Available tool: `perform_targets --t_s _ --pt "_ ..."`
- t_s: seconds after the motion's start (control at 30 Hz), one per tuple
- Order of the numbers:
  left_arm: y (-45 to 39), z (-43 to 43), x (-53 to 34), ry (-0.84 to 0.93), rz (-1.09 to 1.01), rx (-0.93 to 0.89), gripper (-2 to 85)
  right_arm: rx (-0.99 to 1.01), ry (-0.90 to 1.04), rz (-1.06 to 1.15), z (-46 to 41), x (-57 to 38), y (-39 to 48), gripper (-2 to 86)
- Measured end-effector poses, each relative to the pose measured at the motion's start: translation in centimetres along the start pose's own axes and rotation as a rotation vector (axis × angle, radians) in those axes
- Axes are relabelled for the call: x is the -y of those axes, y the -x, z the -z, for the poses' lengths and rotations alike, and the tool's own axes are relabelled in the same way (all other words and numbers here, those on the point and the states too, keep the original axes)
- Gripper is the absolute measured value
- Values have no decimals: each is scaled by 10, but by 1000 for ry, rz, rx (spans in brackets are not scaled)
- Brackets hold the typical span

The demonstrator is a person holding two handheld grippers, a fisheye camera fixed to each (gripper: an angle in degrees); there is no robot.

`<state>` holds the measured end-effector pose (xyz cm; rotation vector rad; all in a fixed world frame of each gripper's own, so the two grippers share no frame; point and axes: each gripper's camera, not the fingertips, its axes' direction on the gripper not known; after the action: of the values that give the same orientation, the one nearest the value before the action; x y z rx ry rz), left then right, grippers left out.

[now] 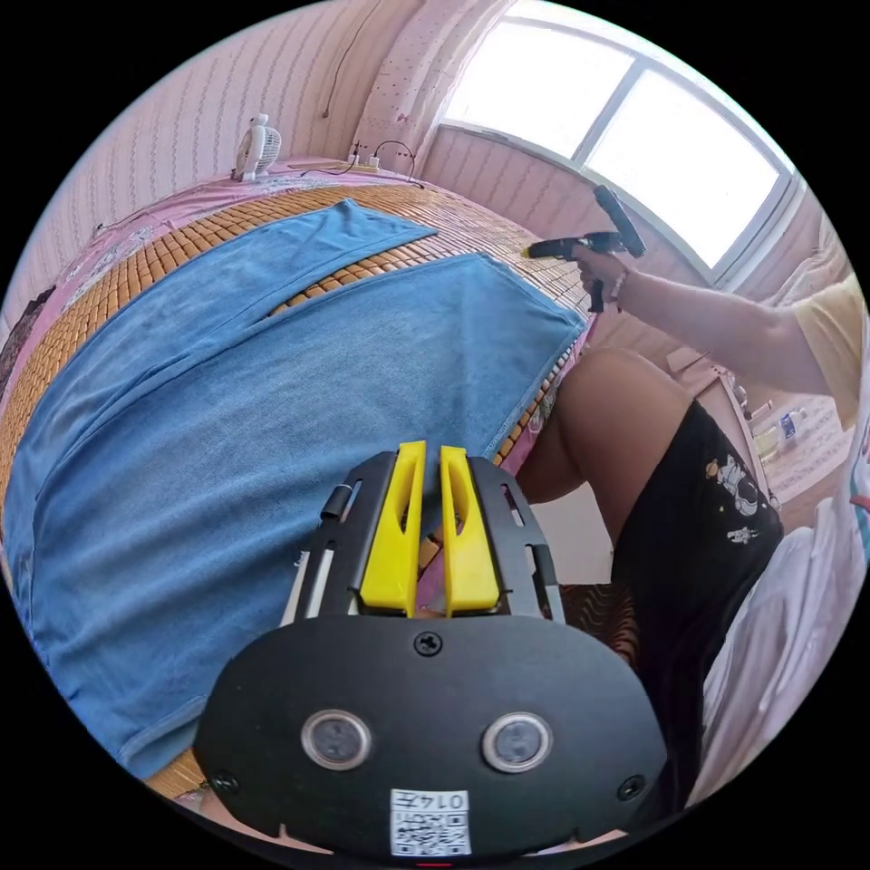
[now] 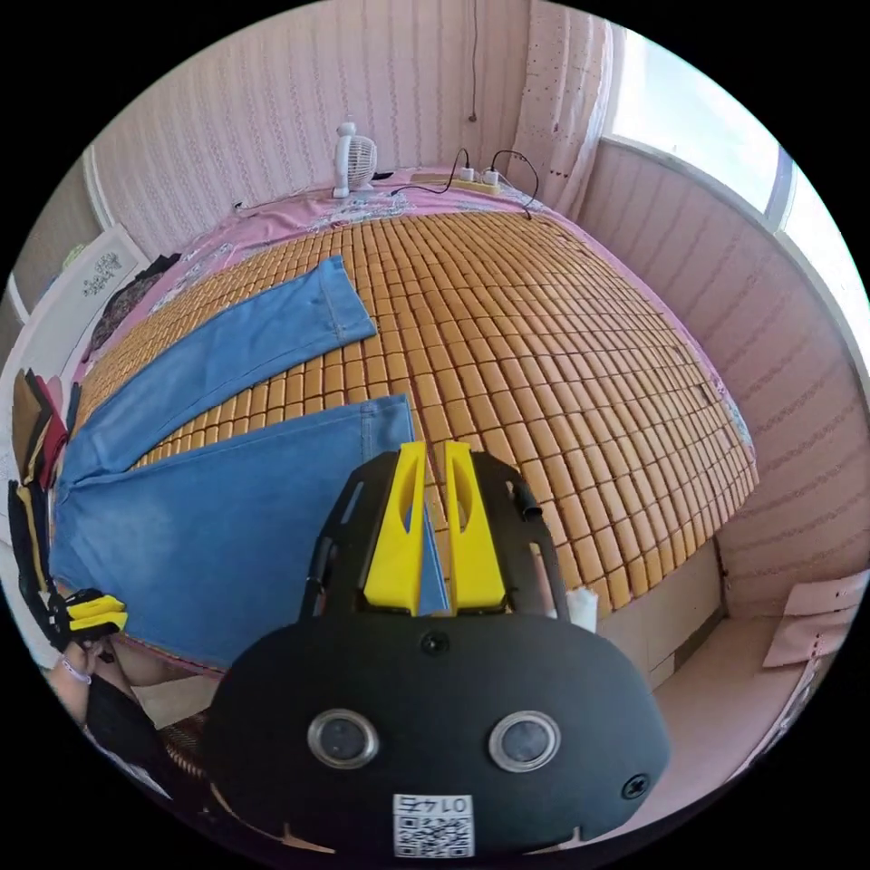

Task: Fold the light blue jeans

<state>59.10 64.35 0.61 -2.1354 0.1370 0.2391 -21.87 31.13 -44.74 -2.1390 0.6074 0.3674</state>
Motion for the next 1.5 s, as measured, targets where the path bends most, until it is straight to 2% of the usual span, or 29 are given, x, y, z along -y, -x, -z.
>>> perform_targets --t_s 0.1,0.23,0.33,0.47,0.5,0.6,0.7,0.97,1.07,1.13,1.23,1.3,1.37,1.5 --pt "11 34 -31 -136 58 -11 35 -156 -182 68 71 -67 24 34" --pt "38 93 -83 -263 173 74 36 -231 -241 130 125 -136 52 40" --pt "77 159 -152 -386 331 190 35 -149 -189 106 148 -162 63 51" --pt "132 248 -290 -540 649 424 39 -9 -207 17 171 -170 76 58" --pt "147 267 -338 -631 793 410 40 2 -194 23 171 -169 84 64" --pt "178 295 -437 -715 1035 390 47 47 -145 33 166 -166 103 76" --pt "196 308 -508 -792 1164 449 64 -13 -119 105 162 -165 129 78" --pt "290 270 -594 -755 1390 235 112 -150 -126 265 154 -168 177 68" --pt "327 252 -610 -712 1423 54 74 -165 -94 317 144 -167 181 58" --pt "339 248 -623 -700 1437 -1 49 -167 -68 312 138 -163 177 52" --pt "328 276 -637 -785 1320 134 40 -103 -54 250 133 -158 153 52" --pt "311 285 -639 -732 1248 338 41 -20 -35 144 127 -155 120 56" --pt "313 279 -645 -677 1251 380 44 42 -14 45 119 -153 91 63" --pt "327 261 -665 -659 1311 337 48 211 0 -120 96 -152 24 79"
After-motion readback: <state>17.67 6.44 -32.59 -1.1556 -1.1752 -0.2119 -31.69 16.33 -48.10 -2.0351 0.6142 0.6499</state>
